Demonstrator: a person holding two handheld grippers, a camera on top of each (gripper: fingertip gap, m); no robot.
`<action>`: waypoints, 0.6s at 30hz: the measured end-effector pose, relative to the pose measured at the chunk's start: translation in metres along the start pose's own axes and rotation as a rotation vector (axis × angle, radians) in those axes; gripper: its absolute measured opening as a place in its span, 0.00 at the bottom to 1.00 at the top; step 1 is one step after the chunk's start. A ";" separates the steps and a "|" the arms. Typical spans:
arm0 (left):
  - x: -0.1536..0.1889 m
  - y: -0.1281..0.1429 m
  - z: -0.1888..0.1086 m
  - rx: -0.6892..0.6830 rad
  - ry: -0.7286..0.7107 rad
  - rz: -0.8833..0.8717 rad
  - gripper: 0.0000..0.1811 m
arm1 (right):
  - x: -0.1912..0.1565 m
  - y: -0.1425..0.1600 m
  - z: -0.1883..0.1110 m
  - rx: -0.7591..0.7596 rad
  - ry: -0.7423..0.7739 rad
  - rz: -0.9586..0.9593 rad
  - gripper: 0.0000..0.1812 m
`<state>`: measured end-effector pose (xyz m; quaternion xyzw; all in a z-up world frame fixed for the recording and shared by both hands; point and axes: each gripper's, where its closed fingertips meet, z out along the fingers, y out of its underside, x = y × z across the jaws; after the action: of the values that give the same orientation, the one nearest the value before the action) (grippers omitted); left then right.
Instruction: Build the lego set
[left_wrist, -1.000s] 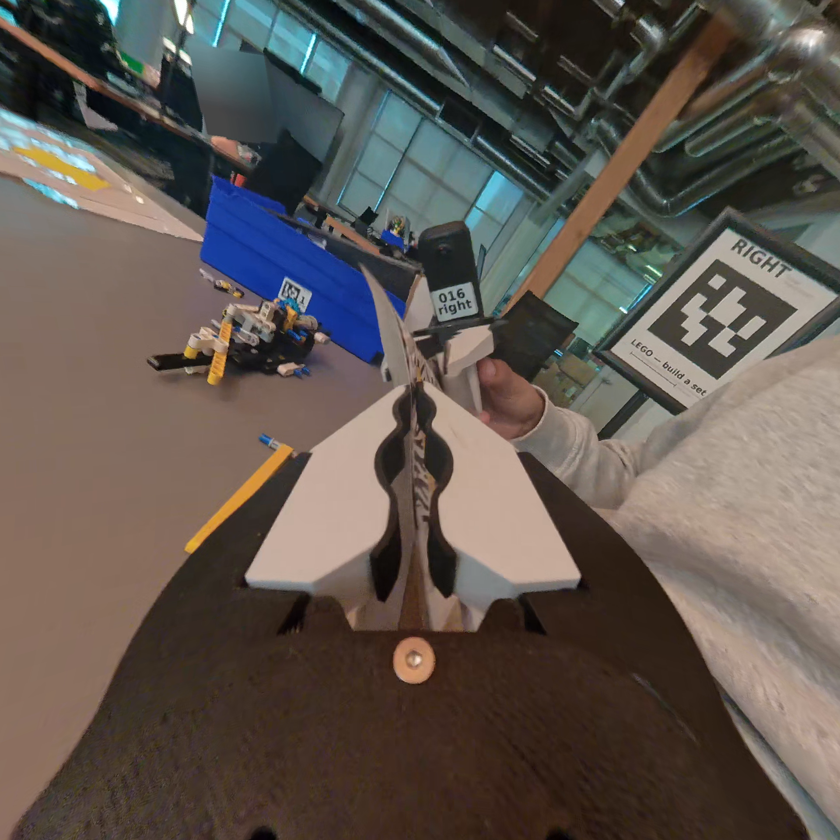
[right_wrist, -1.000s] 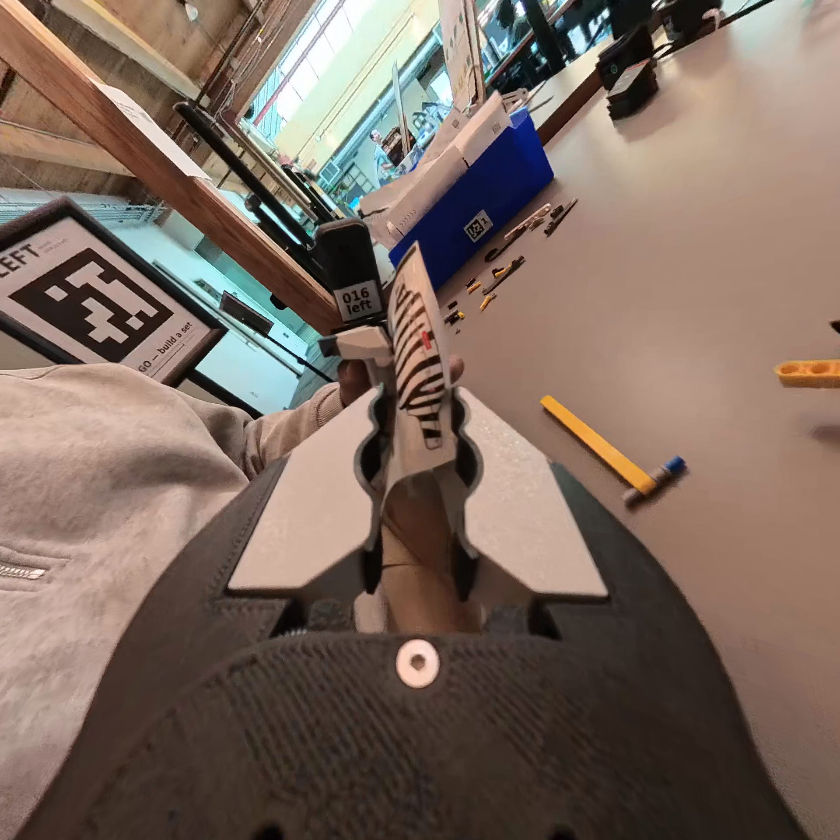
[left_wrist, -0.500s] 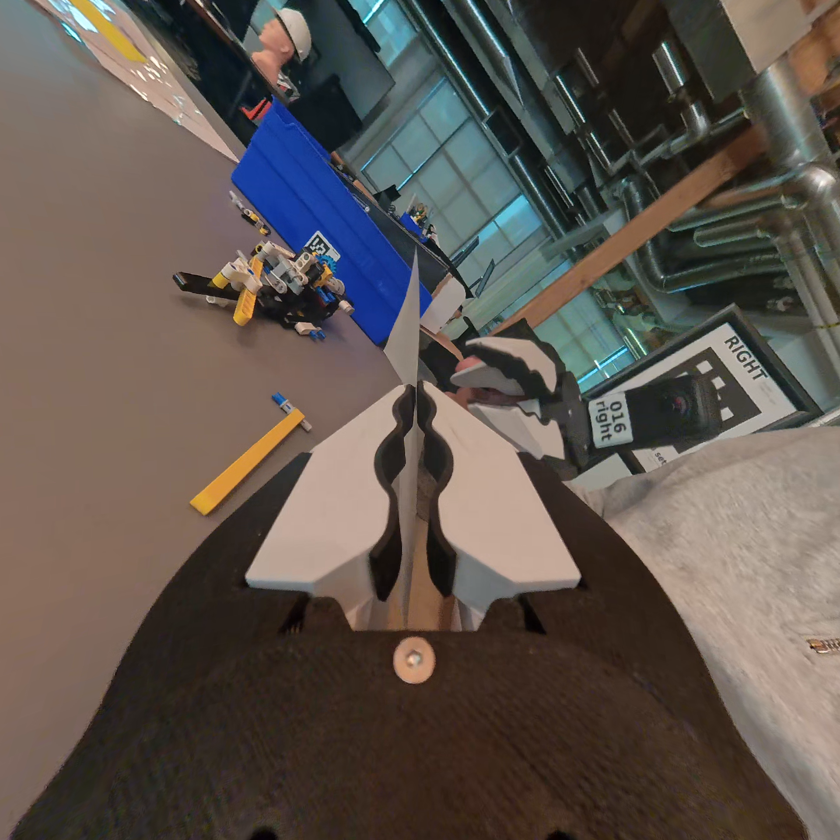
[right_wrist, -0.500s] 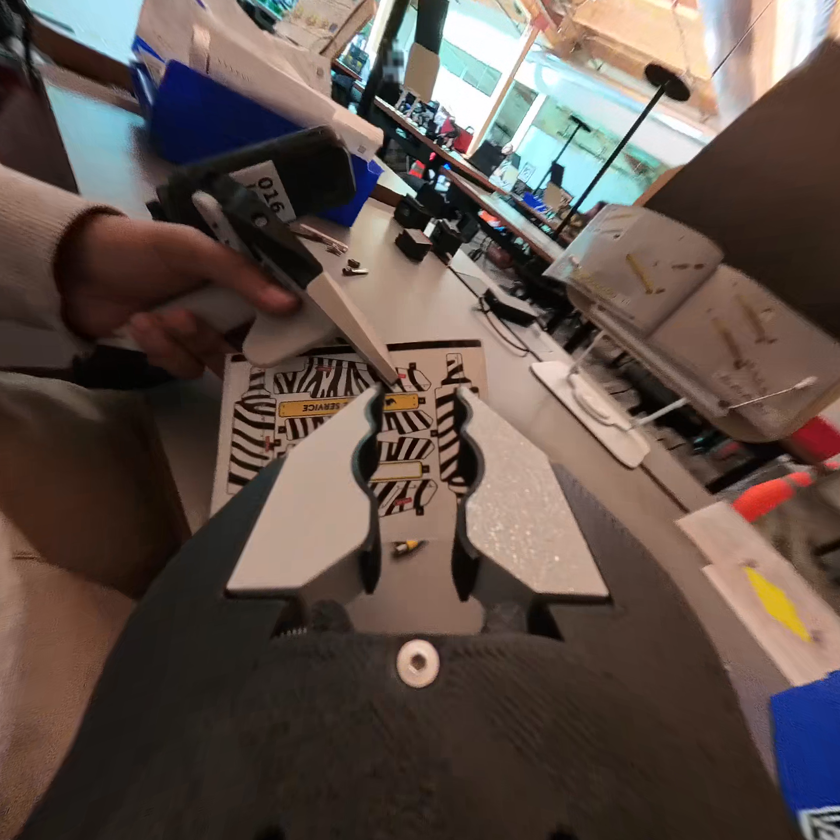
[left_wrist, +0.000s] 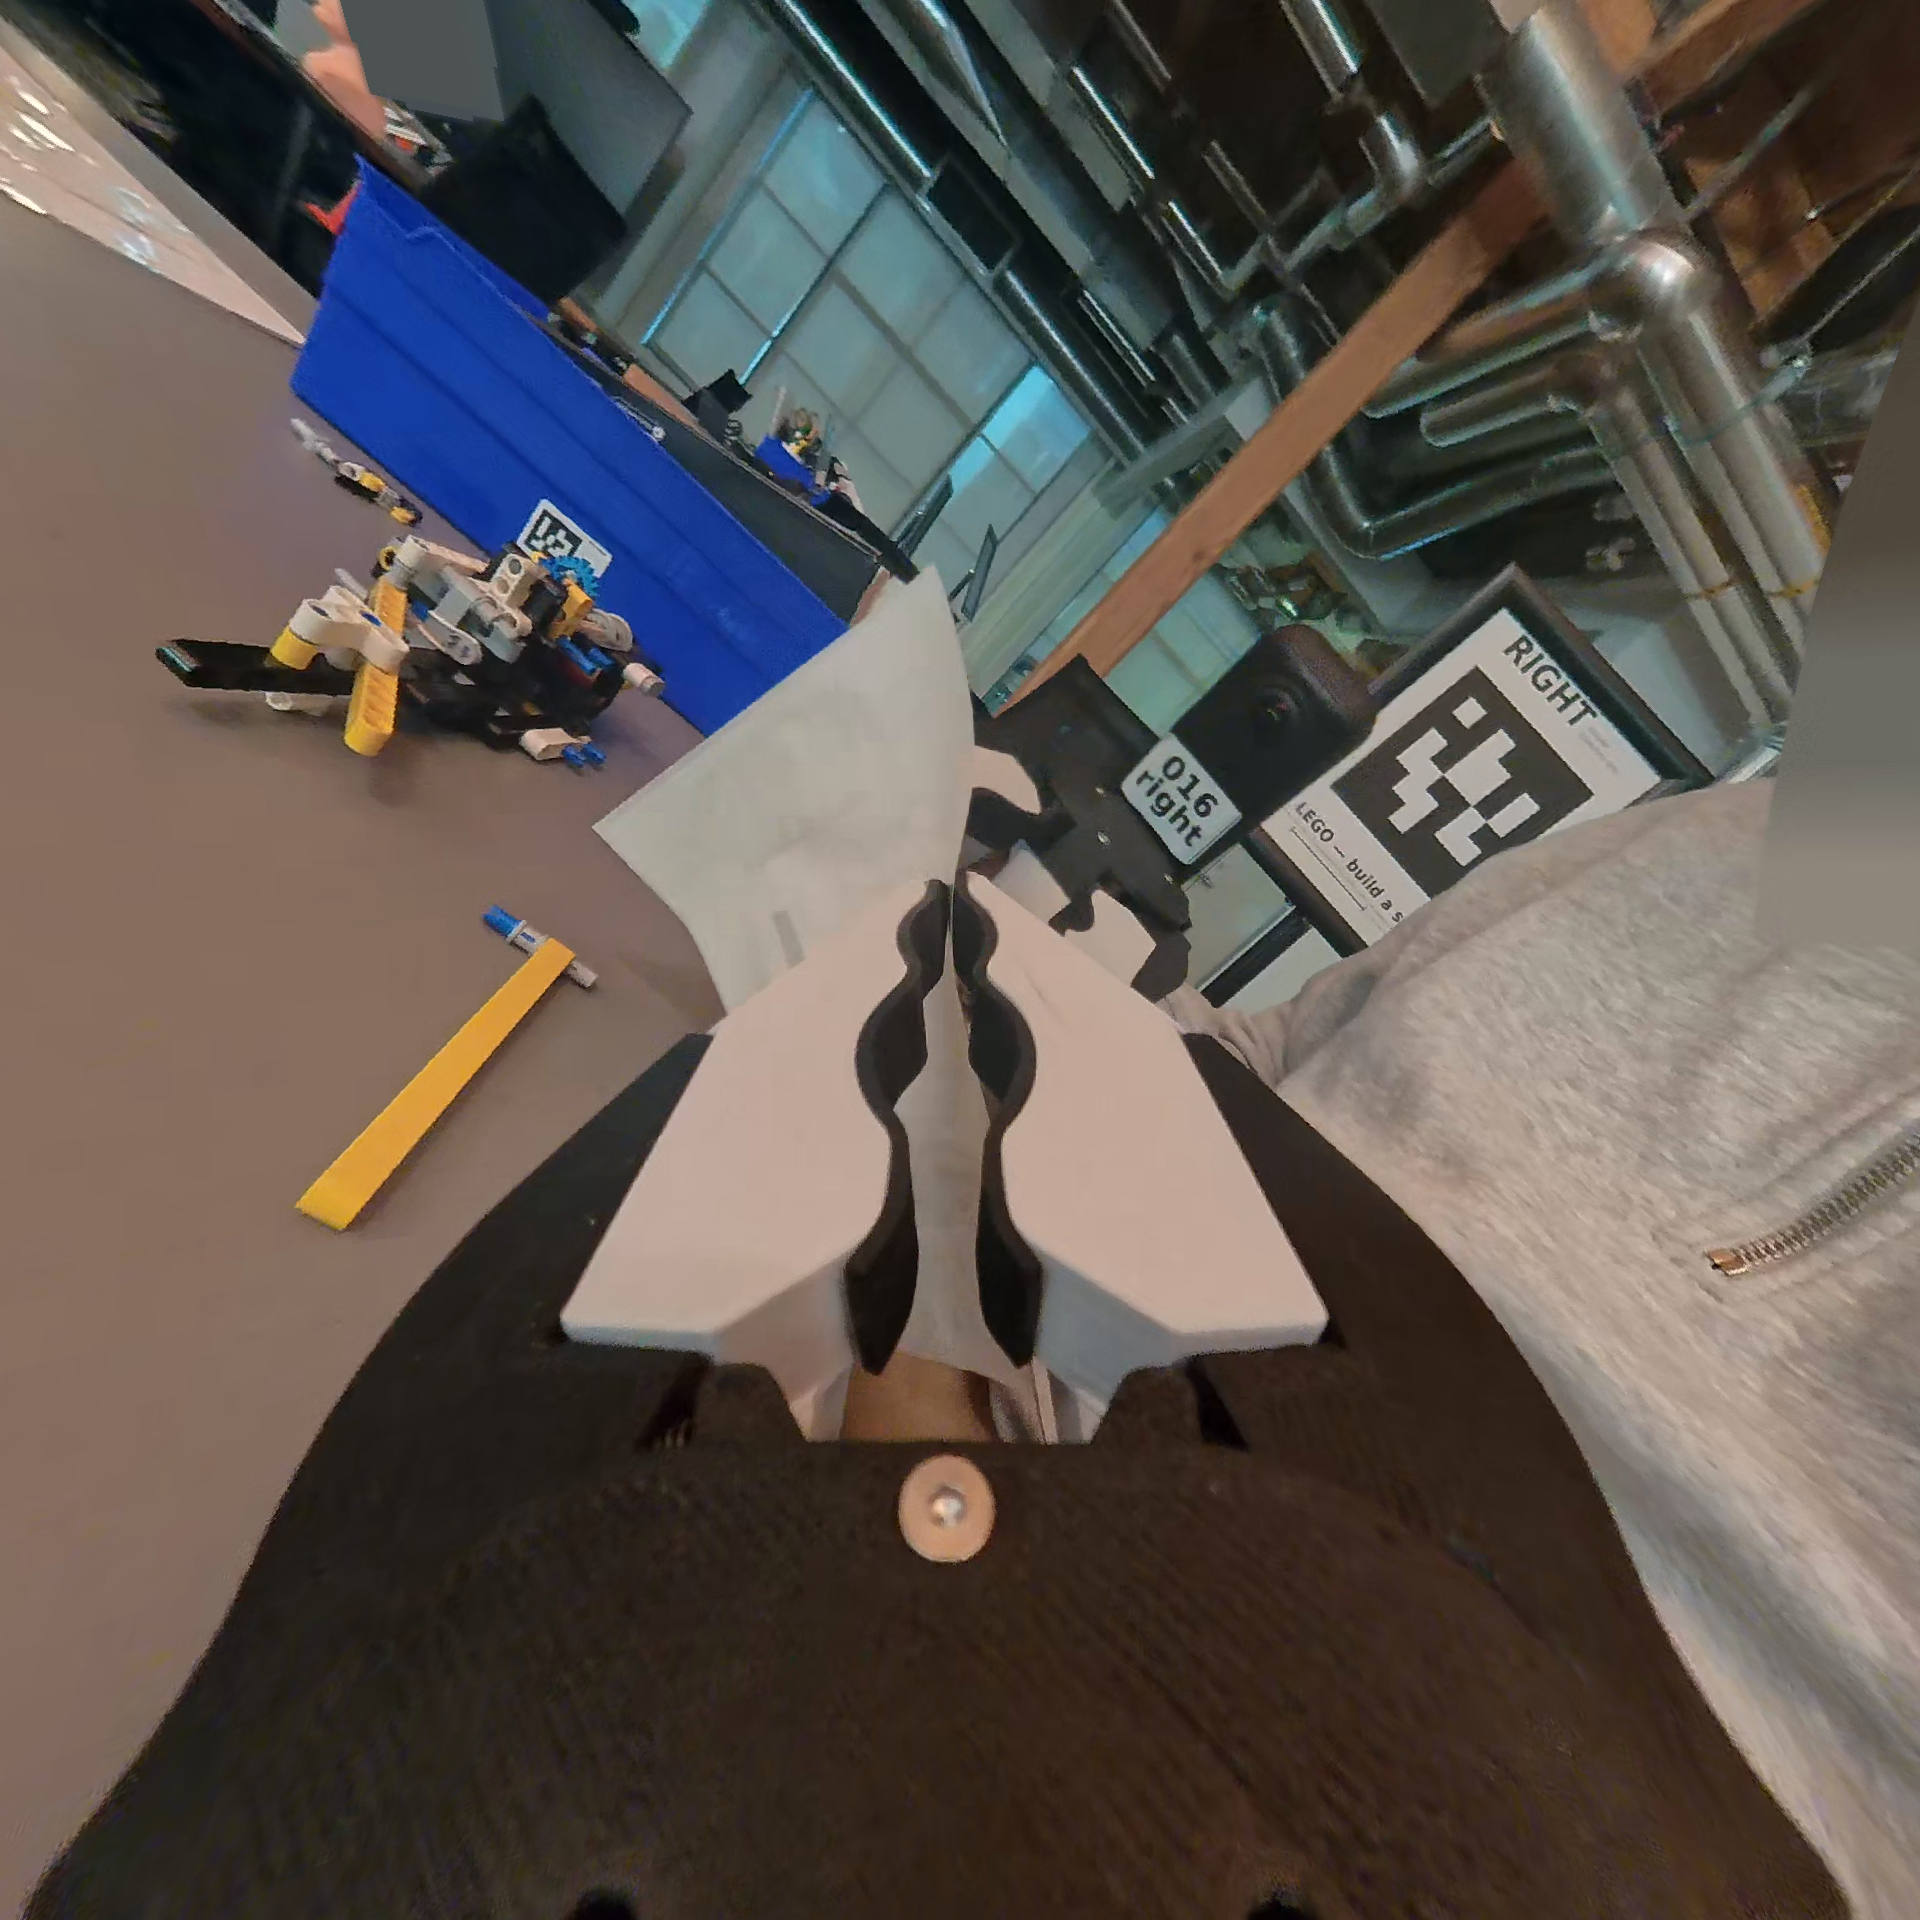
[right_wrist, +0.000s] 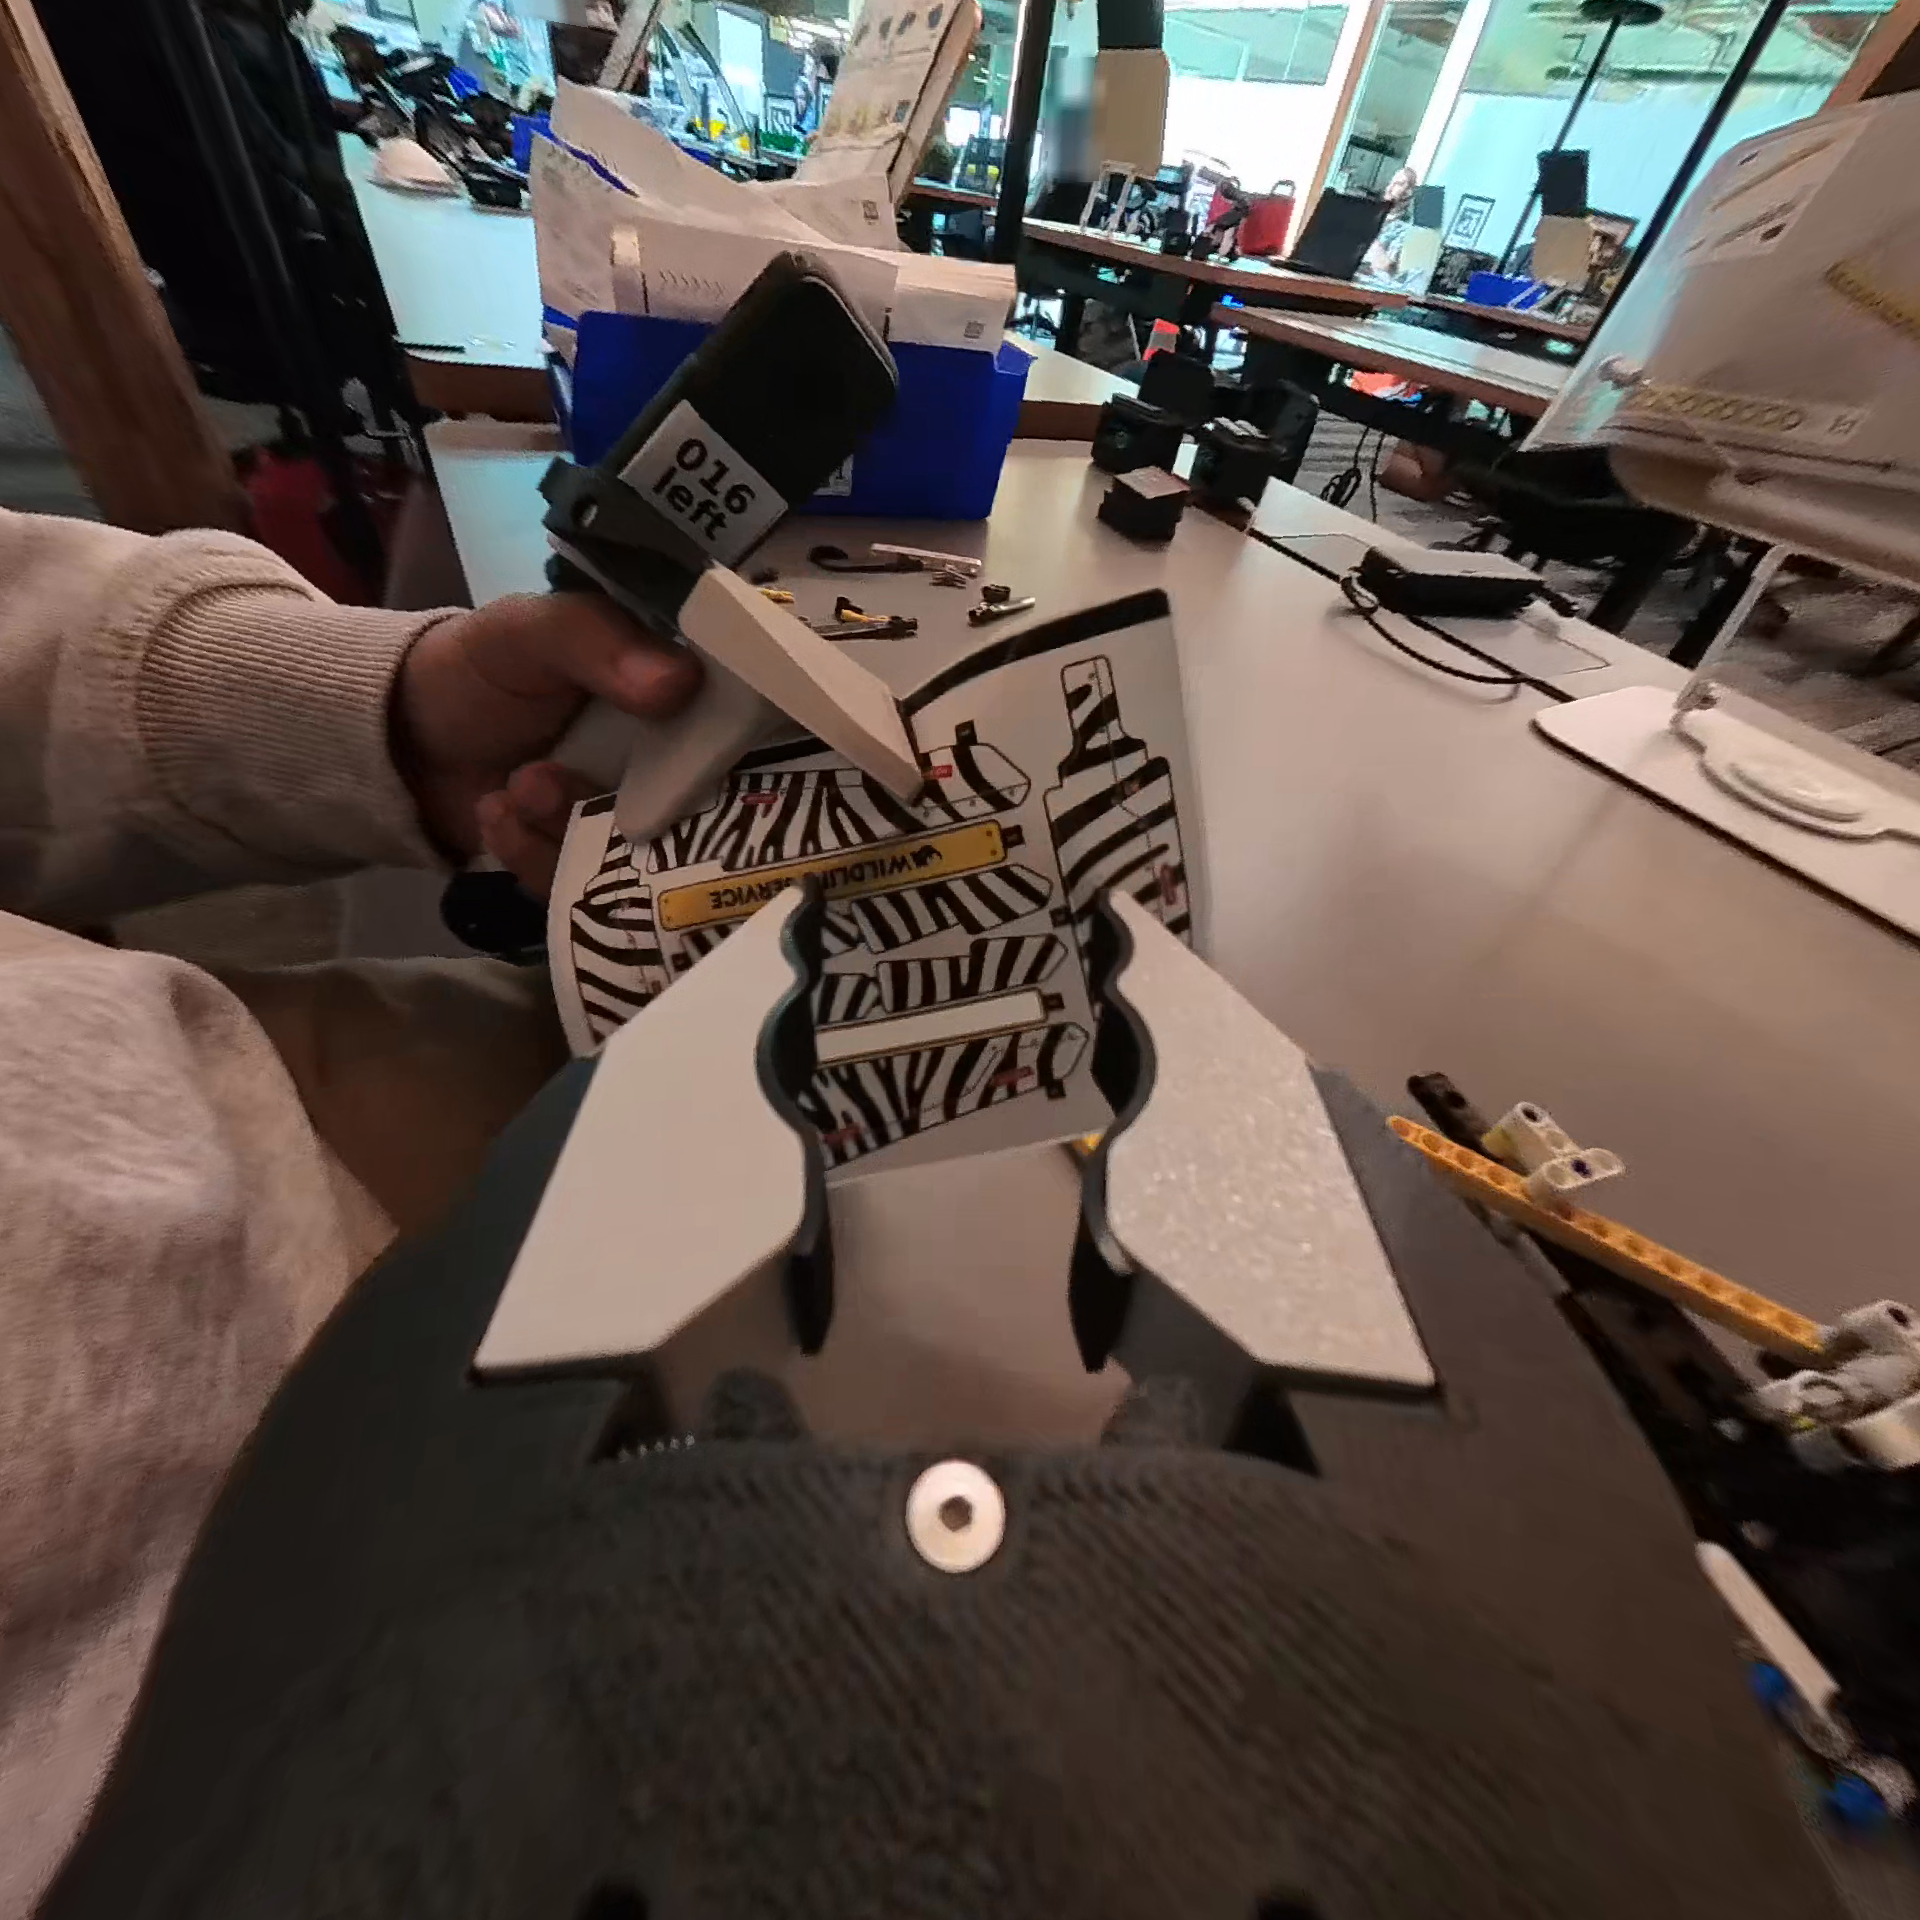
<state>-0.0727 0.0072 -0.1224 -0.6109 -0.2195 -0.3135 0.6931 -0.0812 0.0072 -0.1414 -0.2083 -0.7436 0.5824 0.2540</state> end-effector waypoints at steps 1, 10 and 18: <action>0.000 0.000 0.000 0.003 0.003 -0.002 0.00 | -0.001 0.000 -0.001 0.008 -0.013 0.012 0.29; 0.007 0.006 0.003 -0.024 0.066 -0.045 0.00 | 0.006 -0.013 -0.010 0.102 0.007 0.022 0.38; 0.012 0.025 0.004 -0.159 0.102 -0.055 0.00 | 0.004 -0.007 -0.031 0.068 -0.204 0.217 0.32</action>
<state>-0.0463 0.0101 -0.1312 -0.6412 -0.1750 -0.3793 0.6437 -0.0654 0.0316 -0.1280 -0.2186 -0.7184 0.6495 0.1197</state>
